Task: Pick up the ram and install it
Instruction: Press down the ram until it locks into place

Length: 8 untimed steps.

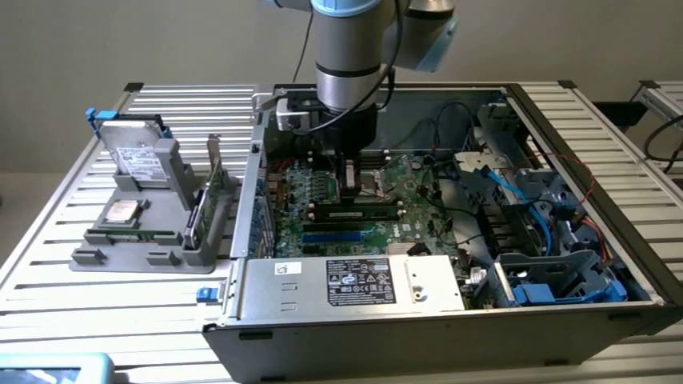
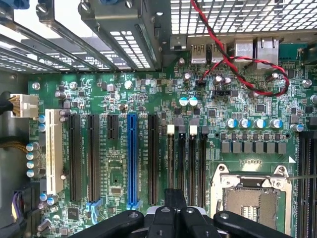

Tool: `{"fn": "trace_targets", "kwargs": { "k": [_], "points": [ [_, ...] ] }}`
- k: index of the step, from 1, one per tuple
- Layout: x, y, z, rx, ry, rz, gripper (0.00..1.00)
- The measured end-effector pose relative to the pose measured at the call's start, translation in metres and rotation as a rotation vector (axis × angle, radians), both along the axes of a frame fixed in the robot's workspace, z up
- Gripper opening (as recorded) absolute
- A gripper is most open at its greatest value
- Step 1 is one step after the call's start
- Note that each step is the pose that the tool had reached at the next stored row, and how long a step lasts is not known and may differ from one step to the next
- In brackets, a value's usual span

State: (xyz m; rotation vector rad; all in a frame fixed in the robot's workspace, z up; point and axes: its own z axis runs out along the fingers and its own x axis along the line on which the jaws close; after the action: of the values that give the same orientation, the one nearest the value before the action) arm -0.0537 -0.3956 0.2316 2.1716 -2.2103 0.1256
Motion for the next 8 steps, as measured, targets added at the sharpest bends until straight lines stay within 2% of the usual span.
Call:
{"fn": "trace_targets", "kwargs": {
  "k": [8],
  "points": [
    [0.0002,0.0001,-0.0022,-0.0001,-0.0003,0.0,0.11]
  ]
}}
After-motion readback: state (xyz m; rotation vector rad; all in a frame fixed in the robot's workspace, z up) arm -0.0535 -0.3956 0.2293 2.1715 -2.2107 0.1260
